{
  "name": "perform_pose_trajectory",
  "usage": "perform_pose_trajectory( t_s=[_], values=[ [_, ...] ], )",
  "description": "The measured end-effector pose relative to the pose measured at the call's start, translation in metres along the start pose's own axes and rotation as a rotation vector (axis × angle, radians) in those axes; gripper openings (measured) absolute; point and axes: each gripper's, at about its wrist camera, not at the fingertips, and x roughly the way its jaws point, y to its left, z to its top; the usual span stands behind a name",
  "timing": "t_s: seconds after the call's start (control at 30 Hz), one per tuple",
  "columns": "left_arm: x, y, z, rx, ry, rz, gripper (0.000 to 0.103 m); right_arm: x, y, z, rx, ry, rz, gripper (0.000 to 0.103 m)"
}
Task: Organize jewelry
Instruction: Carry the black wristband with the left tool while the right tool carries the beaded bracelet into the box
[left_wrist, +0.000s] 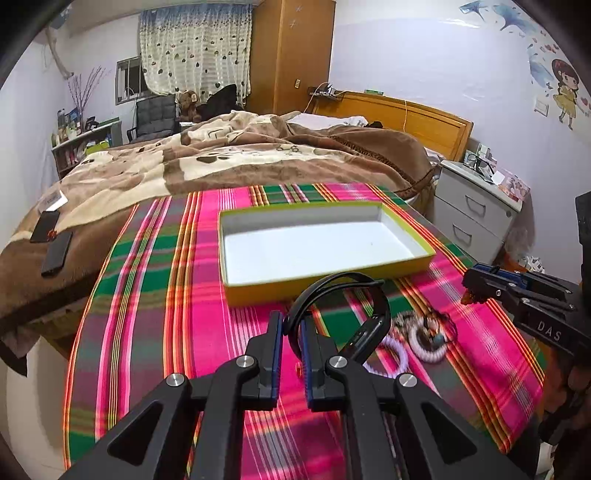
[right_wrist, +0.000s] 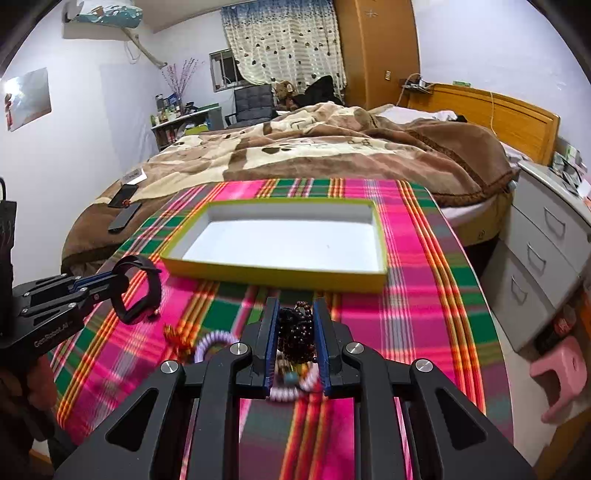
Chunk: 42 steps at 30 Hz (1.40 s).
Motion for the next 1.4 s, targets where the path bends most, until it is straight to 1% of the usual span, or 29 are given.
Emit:
perform_pose_trajectory(
  t_s=[0.17, 0.37, 0.5, 0.73, 0.93, 1.13, 1.3, 1.4],
  values=[
    [0.02, 0.005, 0.023, 0.016, -0.005, 0.01, 0.009, 0.019, 0.003, 0.023, -0.023, -0.008, 0.01, 0.019],
    [0.056, 0.013, 0.048, 0.015, 0.021, 0.015, 0.009, 0.049, -0.001, 0.047, -0.032, -0.001, 0.016, 0.019],
    [0.084, 0.017, 0.064, 0.021, 0.041, 0.019, 0.009, 0.079, -0.009, 0.063, -0.018, 0.02, 0.031, 0.019],
    [0.138, 0.027, 0.088, 0.017, 0.094, 0.029, 0.009, 0.13, -0.019, 0.082, -0.01, 0.072, 0.029, 0.019],
    [0.172, 0.033, 0.099, 0.011, 0.146, 0.042, 0.009, 0.164, -0.027, 0.091, -0.001, 0.12, 0.018, 0.019],
    [0.192, 0.031, 0.097, 0.024, 0.197, 0.048, 0.009, 0.184, -0.026, 0.093, -0.012, 0.159, 0.01, 0.019],
    [0.195, 0.032, 0.096, 0.011, 0.2, 0.04, 0.009, 0.189, -0.026, 0.091, -0.004, 0.175, 0.015, 0.02],
    [0.193, 0.034, 0.096, -0.001, 0.194, 0.02, 0.01, 0.188, -0.027, 0.091, 0.003, 0.174, 0.014, 0.023]
  ],
)
